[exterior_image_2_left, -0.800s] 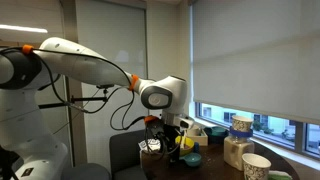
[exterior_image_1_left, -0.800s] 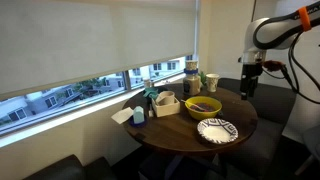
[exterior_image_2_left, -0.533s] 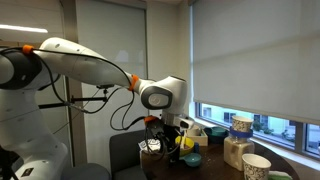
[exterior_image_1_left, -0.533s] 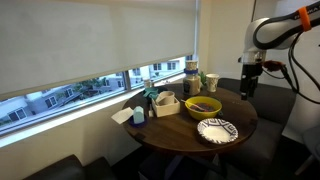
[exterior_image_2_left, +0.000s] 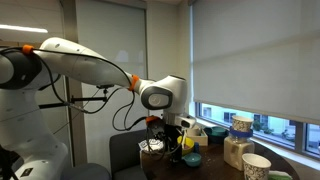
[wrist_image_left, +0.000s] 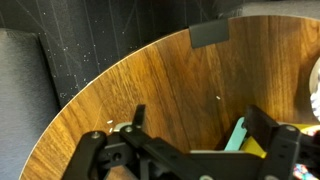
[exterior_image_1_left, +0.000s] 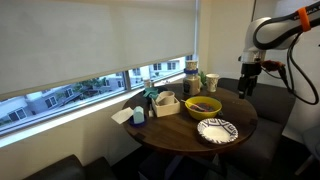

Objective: Put the blue scoop inside the bowl

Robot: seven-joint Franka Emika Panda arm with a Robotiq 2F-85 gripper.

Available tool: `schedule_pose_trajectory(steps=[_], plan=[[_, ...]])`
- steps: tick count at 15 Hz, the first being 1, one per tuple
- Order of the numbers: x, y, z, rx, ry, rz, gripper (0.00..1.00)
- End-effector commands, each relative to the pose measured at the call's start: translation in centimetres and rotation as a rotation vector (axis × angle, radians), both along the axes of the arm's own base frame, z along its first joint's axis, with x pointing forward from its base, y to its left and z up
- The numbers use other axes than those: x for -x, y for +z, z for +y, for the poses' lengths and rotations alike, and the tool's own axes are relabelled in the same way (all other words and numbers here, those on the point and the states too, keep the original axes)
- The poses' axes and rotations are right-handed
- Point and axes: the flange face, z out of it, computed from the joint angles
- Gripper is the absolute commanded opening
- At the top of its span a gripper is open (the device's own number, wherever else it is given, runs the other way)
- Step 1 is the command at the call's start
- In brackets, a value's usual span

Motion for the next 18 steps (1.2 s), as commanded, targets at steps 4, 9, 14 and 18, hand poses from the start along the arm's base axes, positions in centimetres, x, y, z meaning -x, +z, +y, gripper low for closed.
schedule_pose_trajectory(steps=[4,9,14,18], plan=[[-3.2,-0.8,-1.8,0.073,-0.202,-0.167,1.0],[-6.3,-2.9,-0.8,0.095,-0.292,-0.236,0.87],[-8.8,-4.7,-0.1,0.099,-0.355,-0.273,0.42],[-9.8,-5.3,-0.1,0.092,-0.371,-0.273,0.14]])
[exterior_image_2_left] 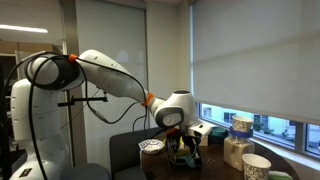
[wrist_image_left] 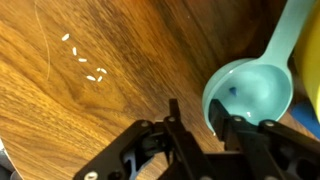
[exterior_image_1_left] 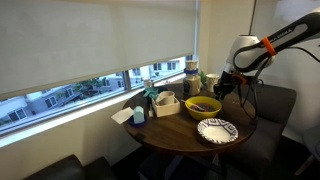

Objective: Put the blue scoop inside the bowl

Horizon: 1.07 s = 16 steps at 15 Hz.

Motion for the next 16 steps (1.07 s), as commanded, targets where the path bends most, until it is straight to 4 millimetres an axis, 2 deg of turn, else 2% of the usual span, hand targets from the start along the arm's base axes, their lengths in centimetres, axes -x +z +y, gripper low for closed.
schedule_pose_trajectory(steps=[1,2,5,10,13,16], plan=[[-1.3,0.0,0.1,-0.01,-0.023,-0.004,0.07],[-1.4,-0.1,0.2,-0.013,-0.022,0.0,0.01],[-1.1,0.7,-0.1,-0.009,-0.032,0.005,0.0],[1.8,4.8,-2.4,0.132,-0.106,0.049,0.01],[3.3,7.9,-2.5,0.141,-0.099,0.002,0.01],[2.9,9.9,-0.8,0.046,0.005,-0.13,0.01]])
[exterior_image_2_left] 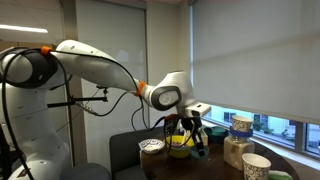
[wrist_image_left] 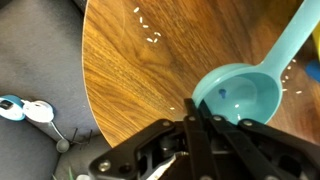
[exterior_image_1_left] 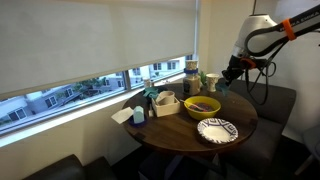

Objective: Put the blue scoop inside the bowl

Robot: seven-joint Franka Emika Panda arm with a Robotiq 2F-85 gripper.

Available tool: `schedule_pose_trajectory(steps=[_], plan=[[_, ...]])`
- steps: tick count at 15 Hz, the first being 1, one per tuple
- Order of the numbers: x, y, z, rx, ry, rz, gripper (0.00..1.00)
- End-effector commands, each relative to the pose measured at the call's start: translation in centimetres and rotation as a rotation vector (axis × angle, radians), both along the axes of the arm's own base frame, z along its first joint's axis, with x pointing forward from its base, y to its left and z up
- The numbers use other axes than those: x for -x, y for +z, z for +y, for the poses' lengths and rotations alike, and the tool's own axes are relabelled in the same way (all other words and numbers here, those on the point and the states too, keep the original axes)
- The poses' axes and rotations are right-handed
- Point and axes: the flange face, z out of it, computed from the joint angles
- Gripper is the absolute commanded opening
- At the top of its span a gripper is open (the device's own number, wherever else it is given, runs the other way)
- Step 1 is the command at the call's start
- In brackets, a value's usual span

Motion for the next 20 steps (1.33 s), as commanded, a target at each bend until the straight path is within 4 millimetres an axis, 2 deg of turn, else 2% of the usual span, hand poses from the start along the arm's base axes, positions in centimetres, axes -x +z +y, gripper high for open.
schedule_pose_trajectory(steps=[1,4,8,9,10,13,18,19,20], plan=[[0.1,1.8,2.5,-0.088,0.122,-0.117,0.01],[-1.1,1.5,5.7,-0.198,0.261,-0.126,0.01],[-2.2,-0.4,9.6,-0.324,0.453,-0.098,0.01],[-2.3,-0.8,10.2,-0.36,0.497,-0.076,0.3],[-2.3,-1.2,10.4,-0.385,0.525,-0.05,0.31],[-2.0,-1.5,9.8,-0.405,0.553,-0.013,0.5],[0.9,2.0,7.4,-0.353,0.62,-0.1,0.86],[-0.7,0.6,7.8,-0.343,0.58,-0.066,0.67],[-0.3,1.3,7.3,-0.337,0.593,-0.08,0.74]])
